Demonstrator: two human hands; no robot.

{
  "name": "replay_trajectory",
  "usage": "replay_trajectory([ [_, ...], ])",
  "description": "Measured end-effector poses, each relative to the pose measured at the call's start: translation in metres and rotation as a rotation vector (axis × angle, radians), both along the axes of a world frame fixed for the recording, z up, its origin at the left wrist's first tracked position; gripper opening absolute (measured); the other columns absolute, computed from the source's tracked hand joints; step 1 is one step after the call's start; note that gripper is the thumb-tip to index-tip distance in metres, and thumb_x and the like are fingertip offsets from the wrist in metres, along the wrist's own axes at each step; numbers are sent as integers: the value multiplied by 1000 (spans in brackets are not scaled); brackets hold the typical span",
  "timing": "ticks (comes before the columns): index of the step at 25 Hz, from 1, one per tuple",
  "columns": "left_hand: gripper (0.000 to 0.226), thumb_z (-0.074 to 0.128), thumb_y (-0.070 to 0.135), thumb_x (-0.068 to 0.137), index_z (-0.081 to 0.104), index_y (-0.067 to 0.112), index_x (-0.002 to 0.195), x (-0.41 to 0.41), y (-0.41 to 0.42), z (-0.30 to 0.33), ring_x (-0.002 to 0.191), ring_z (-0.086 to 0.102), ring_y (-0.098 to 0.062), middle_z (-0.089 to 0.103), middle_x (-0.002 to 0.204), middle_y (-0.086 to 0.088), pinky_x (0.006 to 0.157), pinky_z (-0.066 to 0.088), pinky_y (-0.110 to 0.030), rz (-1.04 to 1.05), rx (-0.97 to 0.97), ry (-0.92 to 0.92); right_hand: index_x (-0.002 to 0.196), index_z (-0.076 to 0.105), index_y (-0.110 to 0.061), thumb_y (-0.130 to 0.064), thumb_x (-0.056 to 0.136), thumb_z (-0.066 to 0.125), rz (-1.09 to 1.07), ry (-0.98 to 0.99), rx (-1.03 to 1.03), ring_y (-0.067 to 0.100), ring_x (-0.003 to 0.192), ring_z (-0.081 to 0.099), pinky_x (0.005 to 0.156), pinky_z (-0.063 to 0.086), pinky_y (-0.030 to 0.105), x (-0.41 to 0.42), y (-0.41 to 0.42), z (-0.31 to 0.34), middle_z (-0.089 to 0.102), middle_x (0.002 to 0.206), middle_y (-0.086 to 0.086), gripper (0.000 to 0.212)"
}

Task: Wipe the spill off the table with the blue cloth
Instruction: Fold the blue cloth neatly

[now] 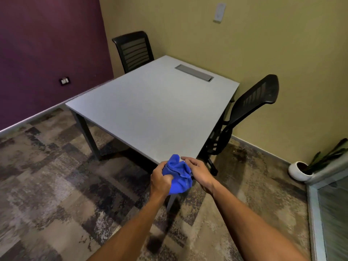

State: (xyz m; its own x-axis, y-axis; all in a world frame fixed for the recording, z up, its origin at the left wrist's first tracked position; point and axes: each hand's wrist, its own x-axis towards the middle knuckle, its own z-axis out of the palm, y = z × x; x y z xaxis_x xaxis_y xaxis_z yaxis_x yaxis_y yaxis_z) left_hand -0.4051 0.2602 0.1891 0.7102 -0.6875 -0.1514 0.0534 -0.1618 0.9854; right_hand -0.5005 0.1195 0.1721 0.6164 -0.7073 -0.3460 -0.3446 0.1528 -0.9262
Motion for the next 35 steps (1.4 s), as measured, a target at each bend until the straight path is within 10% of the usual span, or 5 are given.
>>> replay_trajectory([
  [4,44,58,1,72,61,19,111,10,7,34,101,68,-27,69,109,-9,84,57,-38,5,-89,96,106,79,-24,-20,107,50,-11,-111,51,17,109,71,89,58,27,-2,20,44,77,115,6,30],
  [11,60,72,25,90,35,31,136,10,7,95,104,64,-9,55,121,10,80,56,-27,-9,-115,-3,113,79,-21,-40,97,63,28,-242,224,27,113,71,97,57,45,-24,16,95,74,121,10,30],
  [17,25,65,37,94,52,23,109,-31,-21,116,96,57,1,42,129,-1,63,47,-4,62,14,-220,113,77,-19,-20,91,70,94,-254,241,24,99,71,83,62,47,-68,-17,118,76,114,12,23],
  [29,109,87,45,62,23,43,150,-113,-92,144,137,30,12,16,152,25,111,33,-17,-351,9,-485,117,72,-7,-6,99,57,119,-290,252,34,108,73,90,59,56,-141,-98,174,77,110,18,24],
  [35,82,87,23,75,45,37,144,-98,-136,158,133,40,10,30,152,19,103,41,-12,-328,-114,-445,115,74,-10,-9,98,58,90,-307,222,25,94,76,75,62,43,-137,-142,178,78,108,14,23],
])
